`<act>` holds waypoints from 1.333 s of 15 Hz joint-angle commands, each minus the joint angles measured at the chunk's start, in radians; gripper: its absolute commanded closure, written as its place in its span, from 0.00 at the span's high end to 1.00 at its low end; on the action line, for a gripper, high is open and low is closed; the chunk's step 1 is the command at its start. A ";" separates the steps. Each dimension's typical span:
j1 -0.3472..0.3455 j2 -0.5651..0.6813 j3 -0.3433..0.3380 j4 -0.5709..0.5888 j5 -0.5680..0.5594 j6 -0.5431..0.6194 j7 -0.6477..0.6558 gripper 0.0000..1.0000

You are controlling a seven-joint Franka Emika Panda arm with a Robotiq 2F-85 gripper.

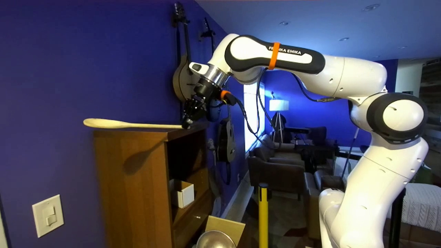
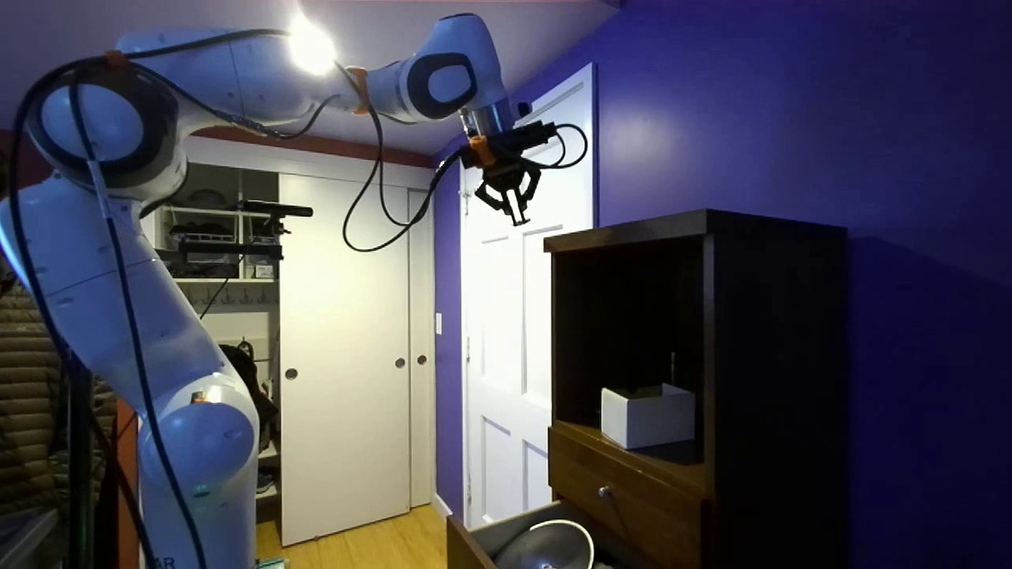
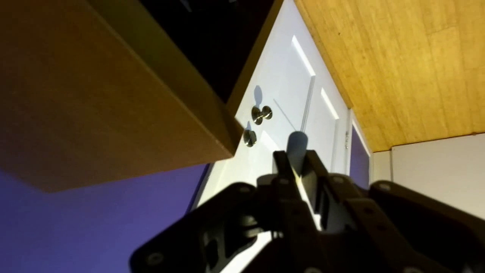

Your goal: Put the wooden spatula in the open drawer

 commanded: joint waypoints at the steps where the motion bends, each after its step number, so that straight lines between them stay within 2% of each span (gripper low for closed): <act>1: 0.019 -0.034 -0.030 -0.067 0.041 -0.092 -0.022 0.03; 4: 0.015 -0.014 -0.033 -0.079 0.048 -0.236 -0.004 0.03; 6: -0.032 -0.022 0.007 -0.107 -0.047 -0.310 0.086 0.03; 8: -0.045 -0.025 0.015 -0.122 -0.084 -0.395 0.146 0.03; 14: -0.063 -0.052 0.052 -0.175 -0.234 -0.614 0.327 0.03; 20: -0.061 -0.081 0.052 -0.227 -0.330 -0.831 0.525 0.03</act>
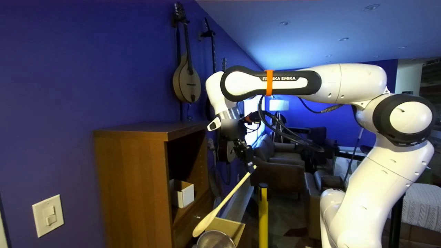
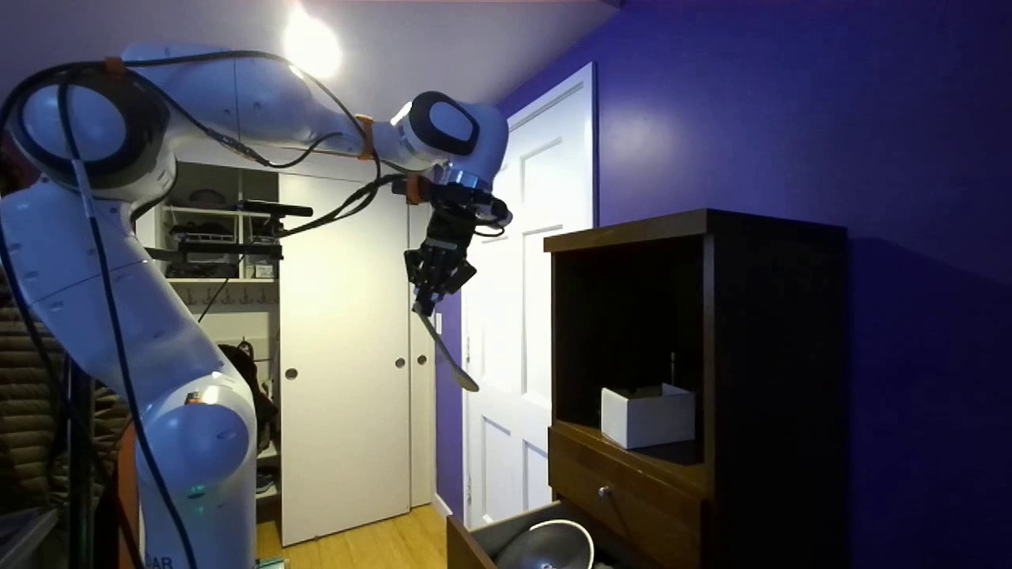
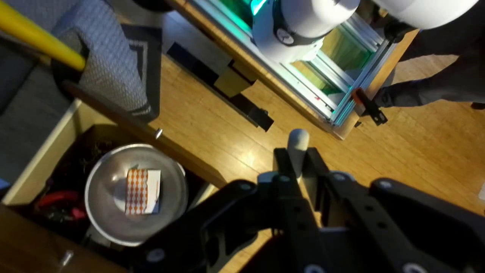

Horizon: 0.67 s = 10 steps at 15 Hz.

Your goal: Put the wooden spatula in the open drawer

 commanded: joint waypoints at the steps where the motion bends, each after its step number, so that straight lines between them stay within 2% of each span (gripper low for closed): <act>1: -0.016 -0.051 0.008 -0.045 -0.058 -0.117 0.131 0.03; 2: -0.024 -0.050 0.005 -0.032 -0.044 -0.132 0.192 0.03; 3: 0.009 -0.015 -0.011 -0.016 -0.034 -0.101 0.124 0.03; 4: 0.007 -0.017 -0.012 -0.016 -0.033 -0.106 0.134 0.13; 6: 0.009 -0.015 -0.012 -0.016 -0.033 -0.106 0.133 0.13; 7: 0.007 0.011 -0.010 -0.012 -0.044 -0.110 0.139 0.03; 10: -0.029 0.029 -0.019 -0.062 -0.047 -0.163 0.220 0.03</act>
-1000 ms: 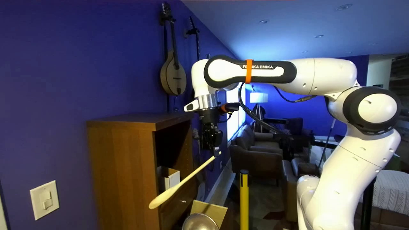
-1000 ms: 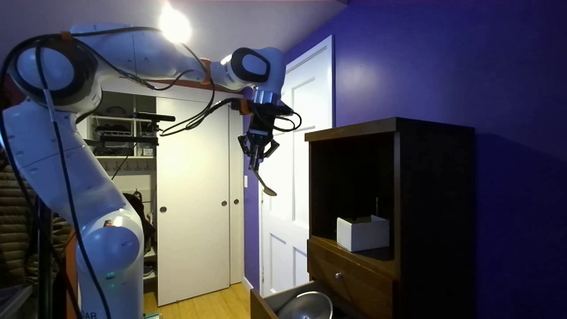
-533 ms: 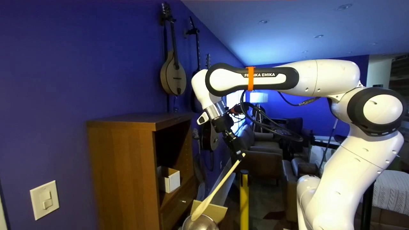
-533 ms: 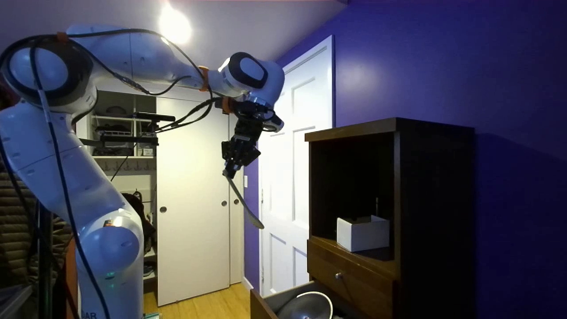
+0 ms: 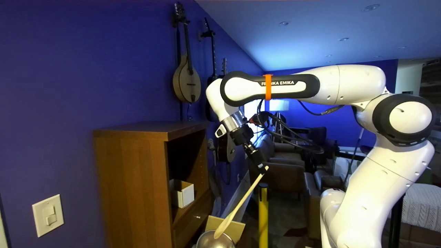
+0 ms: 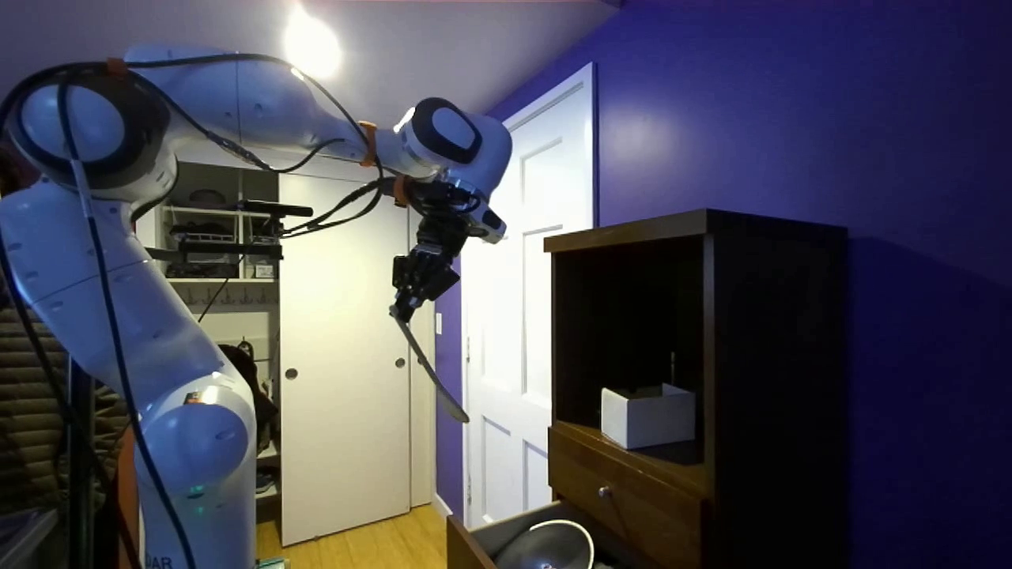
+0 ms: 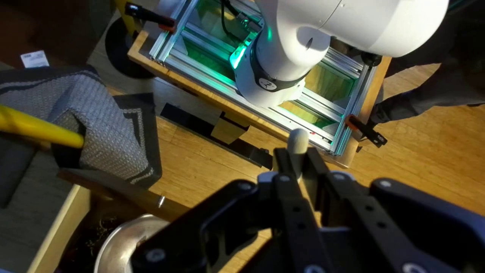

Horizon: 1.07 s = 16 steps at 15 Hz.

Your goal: Put the wooden spatula in the open drawer

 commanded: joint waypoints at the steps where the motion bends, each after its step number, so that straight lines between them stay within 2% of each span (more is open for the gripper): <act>1: -0.037 0.021 -0.025 -0.064 -0.008 -0.052 0.085 0.03; 6: -0.137 -0.004 -0.086 -0.167 0.012 -0.027 0.229 0.03; 8: -0.177 -0.007 -0.103 -0.176 0.002 -0.027 0.282 0.03; 12: -0.229 0.009 -0.099 -0.180 -0.010 0.017 0.395 0.03; 16: -0.251 0.016 -0.084 -0.173 -0.037 0.144 0.510 0.03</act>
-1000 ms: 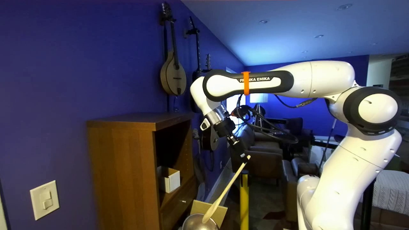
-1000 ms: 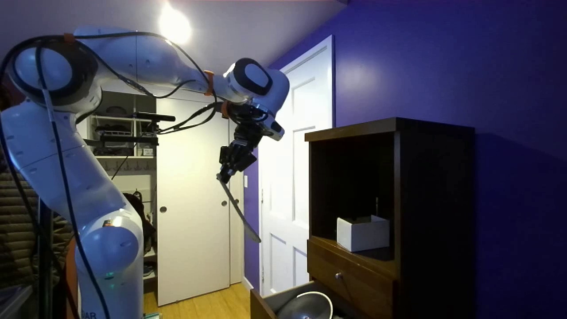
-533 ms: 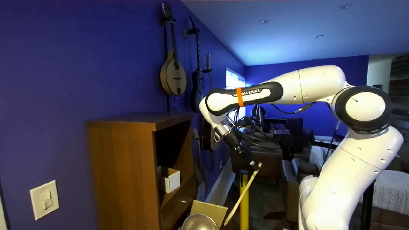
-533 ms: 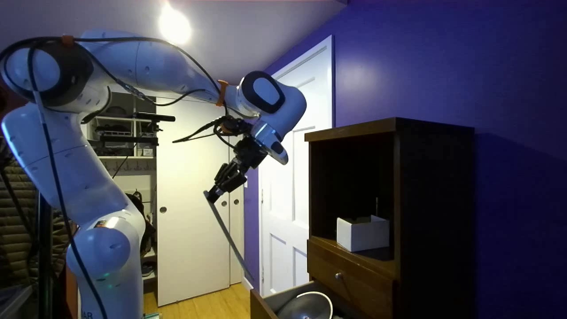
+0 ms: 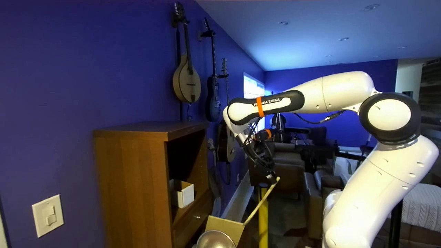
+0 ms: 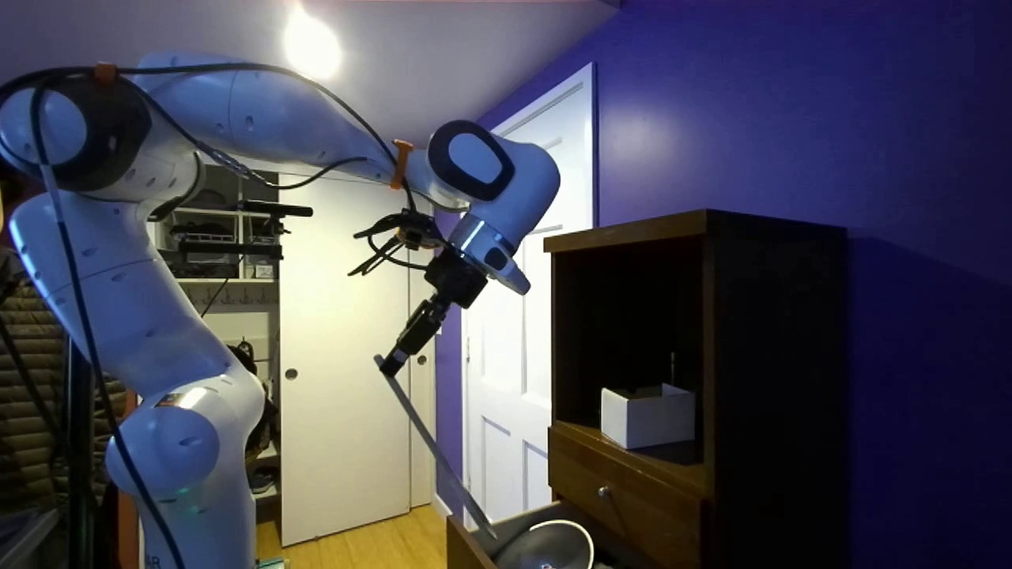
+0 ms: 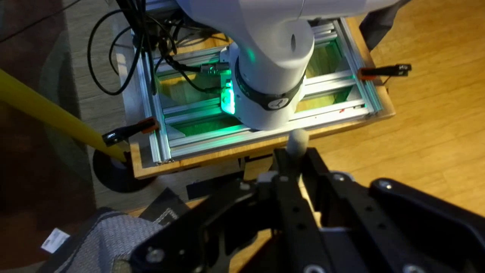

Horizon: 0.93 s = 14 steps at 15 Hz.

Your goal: Put the wooden spatula in the open drawer

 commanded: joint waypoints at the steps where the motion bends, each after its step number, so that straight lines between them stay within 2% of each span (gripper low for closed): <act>1: -0.024 -0.001 0.019 -0.007 -0.036 0.096 0.093 0.03; 2: -0.010 0.003 0.008 0.002 -0.011 0.056 0.051 0.03; 3: -0.011 0.005 0.008 0.003 -0.012 0.063 0.055 0.13; 4: -0.011 0.006 0.008 0.003 -0.012 0.062 0.055 0.13; 5: -0.011 0.007 0.008 0.003 -0.012 0.062 0.055 0.03; 9: -0.004 0.061 0.000 -0.021 -0.057 0.233 0.012 0.03; 14: -0.015 0.138 -0.023 -0.064 -0.071 0.371 -0.038 0.03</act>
